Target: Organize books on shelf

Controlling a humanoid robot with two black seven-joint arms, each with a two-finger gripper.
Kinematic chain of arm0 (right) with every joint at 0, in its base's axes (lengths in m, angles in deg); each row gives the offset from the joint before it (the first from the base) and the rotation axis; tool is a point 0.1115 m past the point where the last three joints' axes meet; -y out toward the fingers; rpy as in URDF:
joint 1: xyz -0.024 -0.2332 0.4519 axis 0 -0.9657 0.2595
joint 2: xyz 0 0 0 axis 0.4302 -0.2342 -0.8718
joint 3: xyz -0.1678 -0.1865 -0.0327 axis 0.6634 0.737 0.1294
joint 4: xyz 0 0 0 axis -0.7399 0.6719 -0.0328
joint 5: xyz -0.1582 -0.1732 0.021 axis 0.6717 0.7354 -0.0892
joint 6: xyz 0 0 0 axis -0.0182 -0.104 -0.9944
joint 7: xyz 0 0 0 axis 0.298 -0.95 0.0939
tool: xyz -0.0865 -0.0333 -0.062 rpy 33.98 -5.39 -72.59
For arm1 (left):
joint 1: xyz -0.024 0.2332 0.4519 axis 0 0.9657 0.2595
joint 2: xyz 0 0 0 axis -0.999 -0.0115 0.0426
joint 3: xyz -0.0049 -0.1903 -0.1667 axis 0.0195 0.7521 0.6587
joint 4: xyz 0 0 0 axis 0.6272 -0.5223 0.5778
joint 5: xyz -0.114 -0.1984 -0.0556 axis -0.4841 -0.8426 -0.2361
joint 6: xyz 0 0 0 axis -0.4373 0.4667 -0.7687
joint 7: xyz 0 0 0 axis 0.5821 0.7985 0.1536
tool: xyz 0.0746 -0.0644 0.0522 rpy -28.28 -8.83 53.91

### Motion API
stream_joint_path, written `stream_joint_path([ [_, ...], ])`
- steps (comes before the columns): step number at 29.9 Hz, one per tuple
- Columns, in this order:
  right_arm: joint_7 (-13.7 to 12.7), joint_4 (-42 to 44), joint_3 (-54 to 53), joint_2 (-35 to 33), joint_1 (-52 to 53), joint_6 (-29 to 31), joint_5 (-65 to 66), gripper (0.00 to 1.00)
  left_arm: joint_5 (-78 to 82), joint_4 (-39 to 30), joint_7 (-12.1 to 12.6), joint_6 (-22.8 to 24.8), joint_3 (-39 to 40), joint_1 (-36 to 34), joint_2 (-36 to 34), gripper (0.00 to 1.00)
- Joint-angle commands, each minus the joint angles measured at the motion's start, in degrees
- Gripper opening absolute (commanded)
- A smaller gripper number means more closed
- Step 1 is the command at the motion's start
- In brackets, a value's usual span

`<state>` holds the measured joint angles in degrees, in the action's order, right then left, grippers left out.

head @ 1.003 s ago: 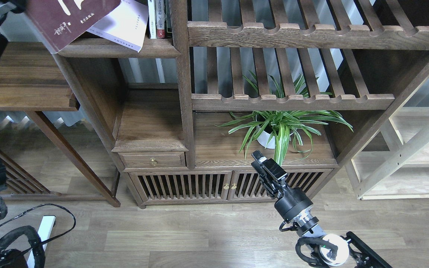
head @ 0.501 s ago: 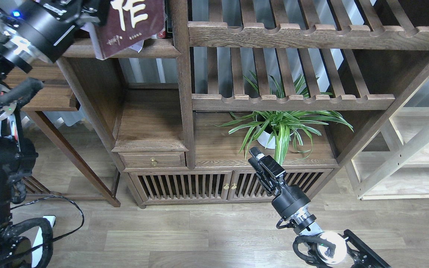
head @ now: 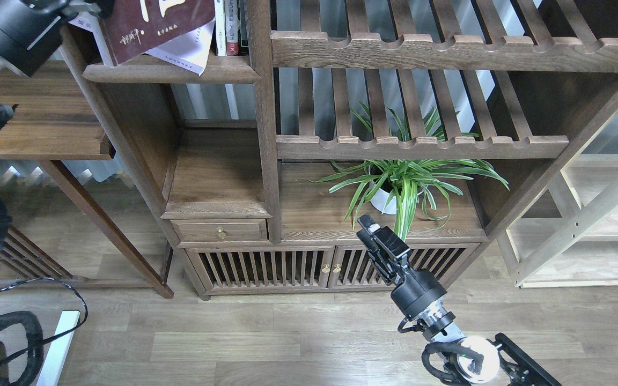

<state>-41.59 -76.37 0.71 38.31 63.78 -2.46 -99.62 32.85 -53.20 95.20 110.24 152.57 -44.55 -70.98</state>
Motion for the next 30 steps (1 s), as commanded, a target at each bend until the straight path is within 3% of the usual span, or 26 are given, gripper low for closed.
stream_joint_path([
  [1, 0.0, 0.0, 0.7, 0.0, -0.1, 0.0, 0.0, 0.59, -0.1, 0.6, 0.0, 0.0, 1.4, 0.0, -0.3, 0.0],
  [14, -0.1, -0.9, 0.7, -0.5, -0.3, 0.0, 0.1, 0.57, -0.2, 6.7, 0.0, 0.0, 2.7, -1.0, -0.6, 0.0],
  [30, 0.0, -1.4, 0.6, -0.5, -0.6, 0.0, 0.1, 0.57, 0.3, 18.5, 0.0, 0.0, -0.4, -8.5, -0.6, 0.0],
])
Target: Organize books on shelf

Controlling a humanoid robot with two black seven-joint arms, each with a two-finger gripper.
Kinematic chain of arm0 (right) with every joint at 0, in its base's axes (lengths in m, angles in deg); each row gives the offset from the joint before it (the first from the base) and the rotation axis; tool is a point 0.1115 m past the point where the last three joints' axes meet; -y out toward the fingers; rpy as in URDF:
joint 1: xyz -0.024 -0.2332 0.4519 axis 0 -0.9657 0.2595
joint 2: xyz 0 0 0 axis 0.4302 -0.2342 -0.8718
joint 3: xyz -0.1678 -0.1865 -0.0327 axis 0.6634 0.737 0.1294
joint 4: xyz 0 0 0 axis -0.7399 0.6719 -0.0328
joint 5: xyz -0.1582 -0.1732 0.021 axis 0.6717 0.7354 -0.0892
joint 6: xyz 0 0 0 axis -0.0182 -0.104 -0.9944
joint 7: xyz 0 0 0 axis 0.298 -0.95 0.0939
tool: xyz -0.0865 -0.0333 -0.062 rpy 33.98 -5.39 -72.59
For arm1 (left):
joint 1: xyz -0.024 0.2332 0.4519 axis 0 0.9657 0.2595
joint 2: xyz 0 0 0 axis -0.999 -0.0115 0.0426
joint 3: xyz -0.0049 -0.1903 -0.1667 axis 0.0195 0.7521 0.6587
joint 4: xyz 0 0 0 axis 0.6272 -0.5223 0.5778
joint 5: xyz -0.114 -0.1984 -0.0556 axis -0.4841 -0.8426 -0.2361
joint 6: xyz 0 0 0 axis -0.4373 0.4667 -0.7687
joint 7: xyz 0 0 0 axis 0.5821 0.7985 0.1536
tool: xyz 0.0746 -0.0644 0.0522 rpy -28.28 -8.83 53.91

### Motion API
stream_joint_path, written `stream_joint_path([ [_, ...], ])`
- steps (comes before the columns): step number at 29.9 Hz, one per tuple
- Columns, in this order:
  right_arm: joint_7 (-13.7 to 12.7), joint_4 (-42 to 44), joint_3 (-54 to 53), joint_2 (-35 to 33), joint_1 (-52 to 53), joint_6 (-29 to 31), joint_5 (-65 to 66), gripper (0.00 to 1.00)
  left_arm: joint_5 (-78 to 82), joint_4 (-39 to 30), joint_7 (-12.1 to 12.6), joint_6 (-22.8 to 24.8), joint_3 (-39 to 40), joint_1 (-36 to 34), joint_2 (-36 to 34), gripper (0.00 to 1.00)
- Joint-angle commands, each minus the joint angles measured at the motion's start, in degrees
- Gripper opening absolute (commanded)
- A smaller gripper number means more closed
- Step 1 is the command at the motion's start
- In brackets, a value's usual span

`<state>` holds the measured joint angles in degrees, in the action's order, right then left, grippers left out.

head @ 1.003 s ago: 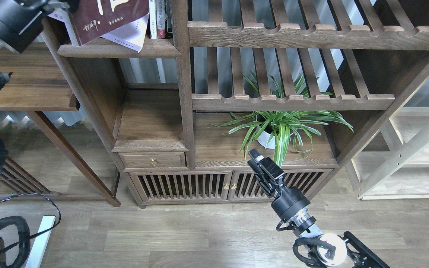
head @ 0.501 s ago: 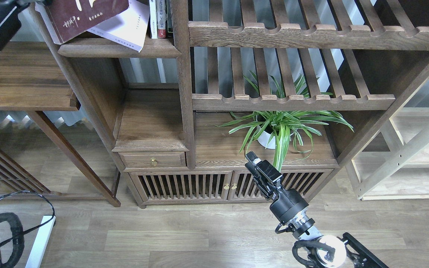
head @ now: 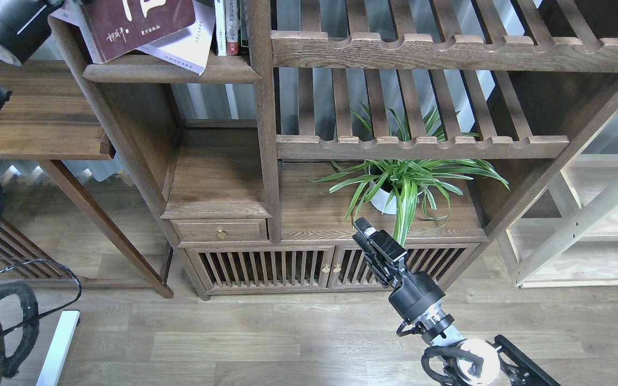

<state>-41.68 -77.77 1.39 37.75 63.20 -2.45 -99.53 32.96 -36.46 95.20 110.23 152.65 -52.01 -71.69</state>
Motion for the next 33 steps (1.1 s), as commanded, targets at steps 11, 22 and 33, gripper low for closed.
stream_joint_path([
  [11, 0.0, -0.2, 0.0, 0.0, -1.0, 0.0, 0.0, 0.57, 0.2, 4.1, 0.0, 0.0, -0.4, -1.9, 0.2, 0.0],
  [22, 0.0, -0.4, 0.0, -0.2, -1.0, 0.0, 0.0, 0.57, 0.1, 6.0, 0.0, 0.0, -0.3, -3.2, 0.8, 0.01],
  [33, 0.0, -0.9, -0.1, -0.9, -0.7, 0.0, 0.0, 0.56, -2.4, 5.8, 0.0, 0.0, 0.6, -3.1, 0.3, 0.07],
])
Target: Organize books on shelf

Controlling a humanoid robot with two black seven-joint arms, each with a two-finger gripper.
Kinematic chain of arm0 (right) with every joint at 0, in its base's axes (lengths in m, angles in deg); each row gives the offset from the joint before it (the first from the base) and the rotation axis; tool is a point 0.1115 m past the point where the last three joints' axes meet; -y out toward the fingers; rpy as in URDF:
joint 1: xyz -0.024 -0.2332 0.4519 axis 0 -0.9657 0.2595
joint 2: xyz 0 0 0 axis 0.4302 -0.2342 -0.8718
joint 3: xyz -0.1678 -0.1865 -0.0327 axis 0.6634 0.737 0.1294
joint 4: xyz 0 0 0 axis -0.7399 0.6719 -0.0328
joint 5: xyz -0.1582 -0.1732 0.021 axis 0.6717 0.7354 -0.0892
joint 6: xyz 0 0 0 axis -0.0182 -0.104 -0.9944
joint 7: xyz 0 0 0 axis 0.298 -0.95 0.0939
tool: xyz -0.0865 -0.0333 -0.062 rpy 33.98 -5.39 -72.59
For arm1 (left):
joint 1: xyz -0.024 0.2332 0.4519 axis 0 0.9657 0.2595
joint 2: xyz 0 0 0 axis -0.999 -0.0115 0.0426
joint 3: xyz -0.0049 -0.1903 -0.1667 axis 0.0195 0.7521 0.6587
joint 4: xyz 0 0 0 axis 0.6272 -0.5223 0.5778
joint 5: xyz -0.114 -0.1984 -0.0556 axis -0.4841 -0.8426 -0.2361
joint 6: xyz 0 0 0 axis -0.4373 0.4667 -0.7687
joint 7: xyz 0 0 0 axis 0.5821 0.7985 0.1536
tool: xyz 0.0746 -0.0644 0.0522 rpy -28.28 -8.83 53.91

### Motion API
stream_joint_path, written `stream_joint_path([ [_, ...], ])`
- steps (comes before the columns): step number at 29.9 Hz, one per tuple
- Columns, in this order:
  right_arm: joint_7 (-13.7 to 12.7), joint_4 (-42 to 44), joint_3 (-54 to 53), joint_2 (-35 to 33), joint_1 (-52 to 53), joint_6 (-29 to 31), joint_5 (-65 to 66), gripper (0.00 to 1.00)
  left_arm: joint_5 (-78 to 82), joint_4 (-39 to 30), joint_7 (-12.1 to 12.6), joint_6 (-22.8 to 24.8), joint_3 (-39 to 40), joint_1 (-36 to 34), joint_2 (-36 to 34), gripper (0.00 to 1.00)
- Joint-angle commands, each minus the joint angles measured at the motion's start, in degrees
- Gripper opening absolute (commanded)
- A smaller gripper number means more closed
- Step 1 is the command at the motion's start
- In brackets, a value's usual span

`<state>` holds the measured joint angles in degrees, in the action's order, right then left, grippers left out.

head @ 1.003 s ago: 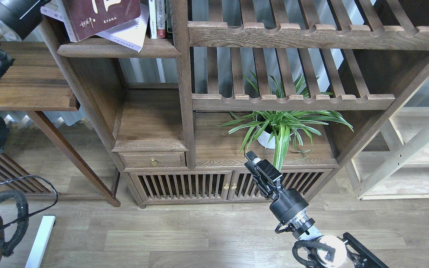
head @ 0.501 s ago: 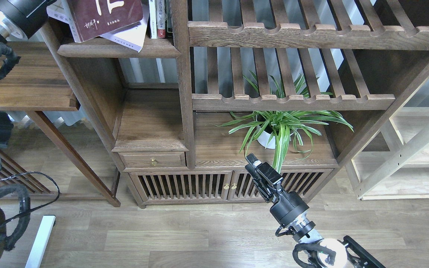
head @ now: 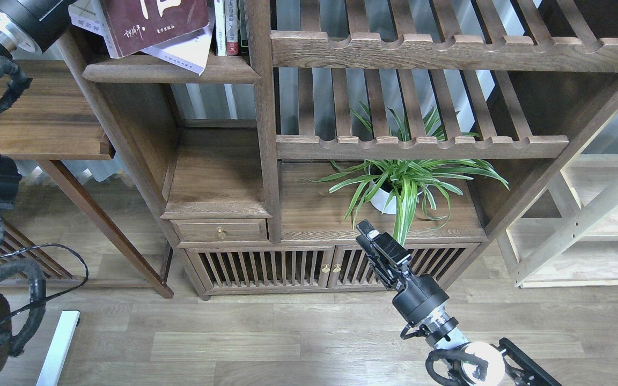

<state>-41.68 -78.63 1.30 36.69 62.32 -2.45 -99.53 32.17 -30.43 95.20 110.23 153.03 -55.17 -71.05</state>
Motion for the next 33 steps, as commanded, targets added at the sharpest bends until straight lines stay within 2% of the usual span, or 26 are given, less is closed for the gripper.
stream_joint_path([
  [1, 0.0, 0.1, 0.0, 0.2, 0.3, 0.0, 0.0, 0.56, -2.5, -0.2, 0.0, 0.0, 0.2, 0.1, -0.5, 0.07],
  [12, 0.0, 0.1, 0.1, 0.7, 0.7, 0.0, 0.0, 0.55, -3.9, -0.4, 0.0, 0.0, 0.2, 0.5, -2.2, 0.07],
  [17, 0.0, 0.1, 0.1, 0.7, 1.1, 0.0, 0.0, 0.55, -6.0, -1.3, 0.0, 0.0, -0.2, 0.8, -3.2, 0.02],
  [24, 0.0, 0.0, 0.1, 0.7, 1.2, 0.0, 0.0, 0.55, -8.2, -2.0, 0.0, 0.0, -1.4, 1.7, -6.4, 0.01],
  [33, 0.0, -0.1, 0.2, 0.7, 1.2, 0.0, 0.1, 0.55, -8.2, -2.0, 0.0, 0.0, -1.4, 1.8, -6.8, 0.1],
])
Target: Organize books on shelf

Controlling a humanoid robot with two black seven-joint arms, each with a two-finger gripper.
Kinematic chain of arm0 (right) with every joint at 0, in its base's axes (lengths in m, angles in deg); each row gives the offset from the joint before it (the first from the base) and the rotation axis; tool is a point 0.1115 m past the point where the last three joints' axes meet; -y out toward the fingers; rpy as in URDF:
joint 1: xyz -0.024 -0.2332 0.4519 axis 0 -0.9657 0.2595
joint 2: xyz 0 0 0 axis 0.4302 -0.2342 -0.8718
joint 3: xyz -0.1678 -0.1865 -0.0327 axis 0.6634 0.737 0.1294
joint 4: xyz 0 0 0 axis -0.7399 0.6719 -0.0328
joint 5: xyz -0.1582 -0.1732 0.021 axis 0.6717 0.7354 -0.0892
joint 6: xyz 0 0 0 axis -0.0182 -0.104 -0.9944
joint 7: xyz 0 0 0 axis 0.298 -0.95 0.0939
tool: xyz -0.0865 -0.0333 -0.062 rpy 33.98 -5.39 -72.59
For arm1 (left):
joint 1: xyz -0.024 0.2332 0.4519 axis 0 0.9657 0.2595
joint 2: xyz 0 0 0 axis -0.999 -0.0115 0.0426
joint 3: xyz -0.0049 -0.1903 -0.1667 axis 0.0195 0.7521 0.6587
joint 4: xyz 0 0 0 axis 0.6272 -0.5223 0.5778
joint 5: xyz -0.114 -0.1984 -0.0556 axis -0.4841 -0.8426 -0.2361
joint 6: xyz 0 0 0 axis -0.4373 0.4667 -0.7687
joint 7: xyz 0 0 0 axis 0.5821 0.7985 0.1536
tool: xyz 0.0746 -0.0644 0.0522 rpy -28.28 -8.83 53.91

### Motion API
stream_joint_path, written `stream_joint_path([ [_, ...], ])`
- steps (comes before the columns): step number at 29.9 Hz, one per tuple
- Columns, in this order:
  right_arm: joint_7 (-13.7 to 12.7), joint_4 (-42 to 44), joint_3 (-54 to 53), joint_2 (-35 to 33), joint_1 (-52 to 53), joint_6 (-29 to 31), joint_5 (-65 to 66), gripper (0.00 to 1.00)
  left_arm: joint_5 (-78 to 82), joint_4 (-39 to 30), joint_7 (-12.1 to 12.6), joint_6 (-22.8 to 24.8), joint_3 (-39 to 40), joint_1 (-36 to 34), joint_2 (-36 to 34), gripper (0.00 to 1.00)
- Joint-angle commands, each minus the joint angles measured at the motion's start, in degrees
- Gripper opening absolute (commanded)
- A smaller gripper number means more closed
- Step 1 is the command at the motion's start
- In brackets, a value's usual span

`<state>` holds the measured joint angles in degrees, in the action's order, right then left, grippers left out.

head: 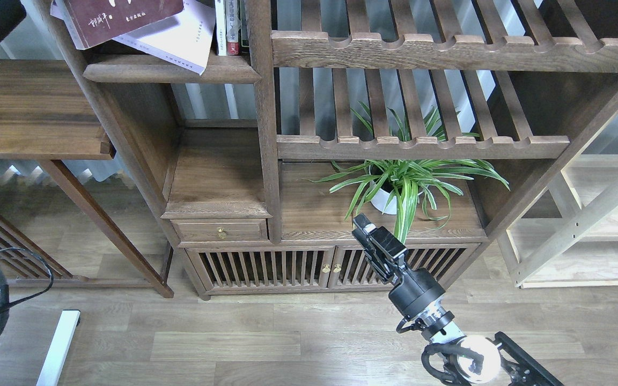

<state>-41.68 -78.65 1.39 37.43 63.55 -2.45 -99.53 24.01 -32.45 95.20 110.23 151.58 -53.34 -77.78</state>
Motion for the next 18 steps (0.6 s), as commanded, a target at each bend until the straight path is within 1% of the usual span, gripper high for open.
stream_joint_path([
  [1, 0.0, -0.1, 0.0, 0.0, 0.0, 0.0, 0.1, 0.55, 0.0, 0.0, 0.0, 0.0, 0.1, 0.0, -0.1, 0.1],
  [6, 0.0, -0.1, 0.1, 0.0, 0.0, 0.0, 0.1, 0.55, 0.0, 0.0, 0.0, 0.0, 0.2, 0.0, -0.3, 0.15],
  [18, 0.0, -0.3, 0.1, 0.1, 0.1, 0.0, 0.4, 0.54, 0.0, 0.1, 0.0, 0.0, 0.6, 0.3, -1.4, 0.15],
])
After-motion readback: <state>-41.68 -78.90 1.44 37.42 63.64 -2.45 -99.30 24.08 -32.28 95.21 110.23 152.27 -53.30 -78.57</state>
